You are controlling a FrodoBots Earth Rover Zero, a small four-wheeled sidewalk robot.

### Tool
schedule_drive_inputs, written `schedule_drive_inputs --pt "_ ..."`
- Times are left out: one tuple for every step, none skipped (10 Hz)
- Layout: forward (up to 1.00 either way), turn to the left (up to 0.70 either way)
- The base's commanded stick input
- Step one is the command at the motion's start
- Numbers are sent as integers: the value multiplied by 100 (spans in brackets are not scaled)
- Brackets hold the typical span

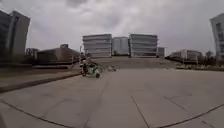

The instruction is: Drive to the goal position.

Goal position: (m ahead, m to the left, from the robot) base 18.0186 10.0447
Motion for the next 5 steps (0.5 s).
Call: schedule_drive_inputs --pt "70 -1" --pt "70 -1" --pt "70 -1" --pt "70 -1" --pt "70 -1"
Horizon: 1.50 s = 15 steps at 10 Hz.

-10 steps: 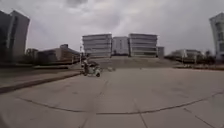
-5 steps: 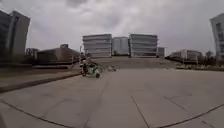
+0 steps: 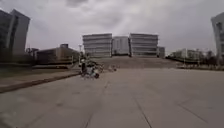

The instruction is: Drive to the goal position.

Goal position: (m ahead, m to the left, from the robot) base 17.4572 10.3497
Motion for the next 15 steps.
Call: schedule_drive_inputs --pt "70 -1" --pt "70 -1" --pt "70 -1" --pt "70 -1" --pt "70 -1" --pt "70 -1" --pt "70 -1" --pt "70 -1" --pt "70 -1" --pt "70 -1" --pt "70 -1" --pt "70 -1" --pt "70 -1" --pt "70 -1" --pt "70 -1"
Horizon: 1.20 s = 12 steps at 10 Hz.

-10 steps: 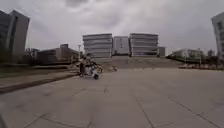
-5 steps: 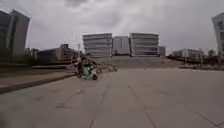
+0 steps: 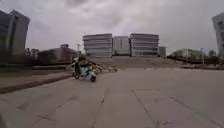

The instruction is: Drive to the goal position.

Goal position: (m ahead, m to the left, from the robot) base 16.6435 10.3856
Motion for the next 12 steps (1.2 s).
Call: schedule_drive_inputs --pt "70 -1" --pt "70 -1" --pt "70 -1" --pt "70 -1" --pt "70 -1" --pt "70 -17" --pt "70 -34" --pt "70 -34" --pt "70 -34" --pt "70 -34" --pt "70 -14" --pt "70 -13"
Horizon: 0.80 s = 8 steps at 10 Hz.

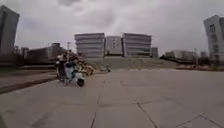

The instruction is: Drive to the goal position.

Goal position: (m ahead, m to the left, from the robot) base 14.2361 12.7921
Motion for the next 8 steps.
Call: schedule_drive_inputs --pt "70 -12" --pt "70 -8" --pt "70 -4" --pt "70 -1" --pt "70 -1" --pt "70 -1" --pt "70 -1" --pt "70 -1"
